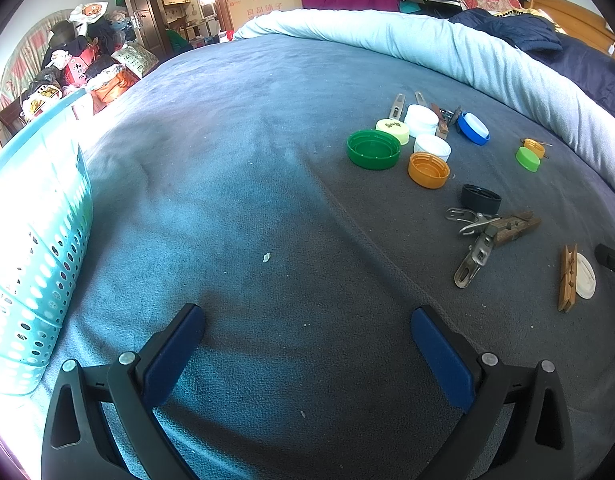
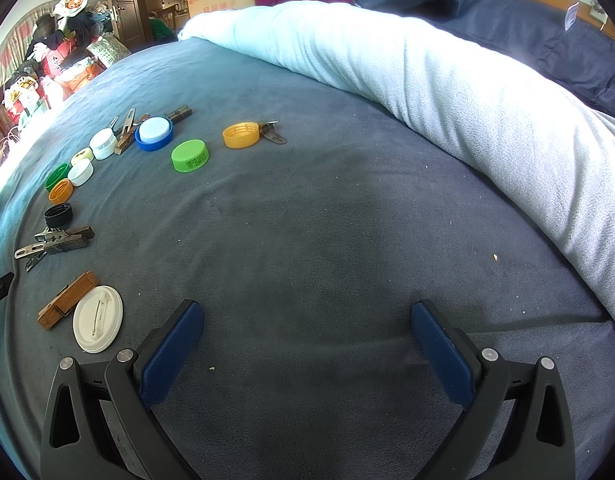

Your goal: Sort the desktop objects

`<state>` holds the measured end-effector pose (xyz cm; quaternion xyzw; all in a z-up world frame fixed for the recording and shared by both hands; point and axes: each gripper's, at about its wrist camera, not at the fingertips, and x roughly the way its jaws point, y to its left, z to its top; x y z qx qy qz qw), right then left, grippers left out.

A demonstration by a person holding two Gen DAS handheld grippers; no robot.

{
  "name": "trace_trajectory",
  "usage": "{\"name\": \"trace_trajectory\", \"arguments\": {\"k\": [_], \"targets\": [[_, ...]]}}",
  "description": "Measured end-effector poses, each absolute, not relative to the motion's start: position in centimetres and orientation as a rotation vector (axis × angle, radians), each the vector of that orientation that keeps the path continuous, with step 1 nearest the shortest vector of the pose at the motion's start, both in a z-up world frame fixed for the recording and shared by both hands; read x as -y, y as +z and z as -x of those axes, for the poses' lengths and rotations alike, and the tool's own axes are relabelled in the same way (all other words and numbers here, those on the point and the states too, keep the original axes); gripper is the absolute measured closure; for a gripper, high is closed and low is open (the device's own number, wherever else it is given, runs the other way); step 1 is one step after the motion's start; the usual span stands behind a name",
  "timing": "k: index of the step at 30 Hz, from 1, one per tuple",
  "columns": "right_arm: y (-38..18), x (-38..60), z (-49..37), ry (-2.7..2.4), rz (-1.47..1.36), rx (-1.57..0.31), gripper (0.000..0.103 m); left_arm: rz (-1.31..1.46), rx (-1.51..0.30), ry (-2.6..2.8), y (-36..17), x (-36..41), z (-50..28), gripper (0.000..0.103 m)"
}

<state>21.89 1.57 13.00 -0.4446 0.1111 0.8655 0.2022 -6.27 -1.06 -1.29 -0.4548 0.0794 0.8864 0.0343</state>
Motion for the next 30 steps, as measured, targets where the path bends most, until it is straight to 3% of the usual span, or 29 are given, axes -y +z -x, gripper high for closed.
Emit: {"name": "trace_trajectory", "arguments": {"k": [10, 18, 19, 21, 22, 24, 26, 30], "targets": [[13.0, -1.6, -21.9, 2.417, 1.242, -0.31, 0.0, 1.401, -0.217, 2.674, -0.7, 1.4, 6.1, 0.0], [13.0, -1.6, -21.9, 2.417, 1.242, -0.31, 0.0, 1.153, -0.219, 2.516, 3.0, -2.3, 5.8, 0.003], [13.0, -1.6, -21.9, 2.417, 1.242, -0.31, 0.0, 1.144, -0.246, 2.491, 2.9, -3.2, 6.1, 0.008], [13.0, -1.6, -21.9, 2.418, 1.242, -0.31, 0.0, 1.223, -0.287, 2.407, 1.3, -4.6, 7.4, 0.032], [13.0, -1.6, -21.9, 2.418, 1.242, -0.31, 0.0, 1.276, -0.293, 2.368, 0.3, -5.0, 7.8, 0.054], [13.0, -1.6, -21.9, 2.417, 1.243, -0.309, 0.0, 1.265, -0.334, 2.372, -0.5, -5.3, 7.2, 0.058], [12.9, -1.7, -22.5, 2.417, 1.243, -0.31, 0.0, 1.262, -0.32, 2.364, -0.2, -5.1, 7.0, 0.089], [12.9, -1.7, -22.5, 2.417, 1.243, -0.309, 0.0, 1.219, -0.258, 2.375, 1.4, -3.3, 5.5, 0.089]]}}
